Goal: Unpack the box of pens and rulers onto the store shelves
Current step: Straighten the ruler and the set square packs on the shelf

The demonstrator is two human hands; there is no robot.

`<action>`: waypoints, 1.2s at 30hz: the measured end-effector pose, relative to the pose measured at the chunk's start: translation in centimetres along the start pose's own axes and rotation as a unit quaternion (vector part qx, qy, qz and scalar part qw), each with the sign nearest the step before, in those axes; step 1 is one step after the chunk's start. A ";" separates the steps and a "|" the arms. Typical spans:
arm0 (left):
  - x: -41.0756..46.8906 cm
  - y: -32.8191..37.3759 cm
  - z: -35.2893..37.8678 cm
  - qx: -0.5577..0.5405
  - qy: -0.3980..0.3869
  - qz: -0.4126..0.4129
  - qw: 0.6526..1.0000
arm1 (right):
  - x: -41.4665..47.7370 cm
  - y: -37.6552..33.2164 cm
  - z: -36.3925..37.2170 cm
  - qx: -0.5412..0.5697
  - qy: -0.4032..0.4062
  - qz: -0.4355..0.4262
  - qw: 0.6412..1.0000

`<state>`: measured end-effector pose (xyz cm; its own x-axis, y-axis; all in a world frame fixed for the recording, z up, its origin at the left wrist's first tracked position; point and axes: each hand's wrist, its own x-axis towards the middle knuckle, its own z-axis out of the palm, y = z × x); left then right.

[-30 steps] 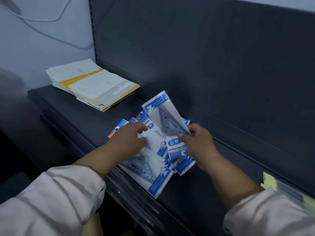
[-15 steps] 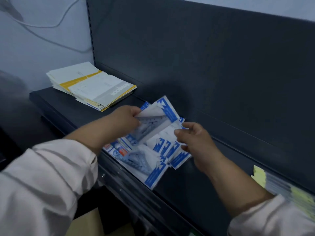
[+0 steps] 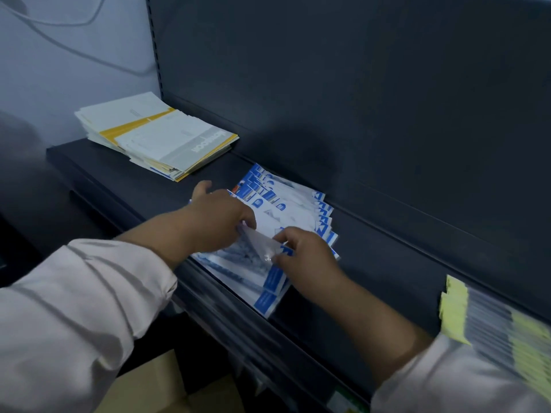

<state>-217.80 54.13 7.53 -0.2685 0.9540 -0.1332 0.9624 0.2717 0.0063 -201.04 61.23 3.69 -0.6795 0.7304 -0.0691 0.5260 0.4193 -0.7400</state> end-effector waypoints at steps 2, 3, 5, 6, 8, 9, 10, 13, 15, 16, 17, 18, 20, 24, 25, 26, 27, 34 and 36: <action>-0.2 -0.5 1.0 0.010 -0.010 -0.027 1.000 | -0.1 0.3 0.7 -0.032 -0.015 0.011 0.999; -0.4 -0.7 1.5 0.006 -0.020 -0.039 0.999 | -0.2 0.3 0.9 -0.053 -0.022 0.016 0.998; -1.0 -1.0 2.3 -0.025 -0.036 -0.053 0.998 | -0.3 0.0 1.1 -0.100 -0.031 0.014 0.994; -1.3 -1.2 2.6 -0.049 -0.044 -0.057 0.996 | -0.3 -0.2 1.0 -0.124 -0.027 0.008 0.992; -1.6 -1.5 3.1 -0.091 -0.051 -0.063 0.993 | -0.1 -0.6 0.7 -0.160 0.008 -0.008 0.987; -1.7 -1.6 3.2 -0.106 -0.050 -0.067 0.991 | 0.3 -0.7 0.5 -0.166 0.028 -0.012 0.986; -1.6 -1.8 3.4 -0.118 -0.050 -0.070 0.989 | 0.8 -0.6 0.4 -0.165 0.041 -0.010 0.985; -1.6 -1.9 3.7 -0.137 -0.065 -0.073 0.986 | 2.5 -0.4 0.2 -0.148 0.049 0.012 0.988; -1.6 -1.9 4.2 -0.142 -0.078 -0.071 0.984 | 3.4 -0.2 0.4 -0.169 0.027 0.012 0.985; -1.6 -1.9 4.6 -0.146 -0.081 -0.069 0.984 | 3.7 -0.2 0.5 -0.202 0.005 0.002 0.979; -1.6 -2.0 4.9 -0.151 -0.084 -0.069 0.983 | 3.9 -0.1 0.6 -0.242 -0.020 -0.014 0.970; -1.5 -2.1 5.2 -0.157 -0.087 -0.070 0.981 | 3.8 0.0 0.6 -0.276 -0.043 -0.029 0.960; -1.4 -2.2 5.5 -0.164 -0.093 -0.071 0.979 | 3.4 0.7 0.5 -0.311 -0.068 -0.048 0.947; -1.0 -1.8 5.1 -0.159 -0.086 -0.074 0.981 | 2.7 2.1 -0.1 -0.328 -0.053 -0.054 0.942; -0.9 -1.8 4.9 -0.163 -0.080 -0.080 0.980 | 2.7 2.1 -0.1 -0.327 -0.045 -0.058 0.942; -0.7 -1.7 4.8 -0.166 -0.072 -0.085 0.980 | 2.8 2.0 0.0 -0.320 -0.038 -0.067 0.944; -0.5 -1.7 4.7 -0.167 -0.061 -0.089 0.980 | 2.9 1.7 0.1 -0.313 -0.038 -0.079 0.946; 2.0 -2.3 4.7 -0.230 0.001 -0.146 0.962 | 2.8 2.4 0.6 -0.191 0.078 -0.065 0.976; 2.8 -2.9 4.7 -0.281 0.013 -0.162 0.946 | 2.7 2.7 0.2 -0.081 0.165 0.049 0.982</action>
<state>-221.13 55.47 2.50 -0.5530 0.8102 -0.1945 0.6569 0.5675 0.4963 -201.53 64.20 1.32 -0.4323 0.8956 0.1054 0.6732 0.3983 -0.6230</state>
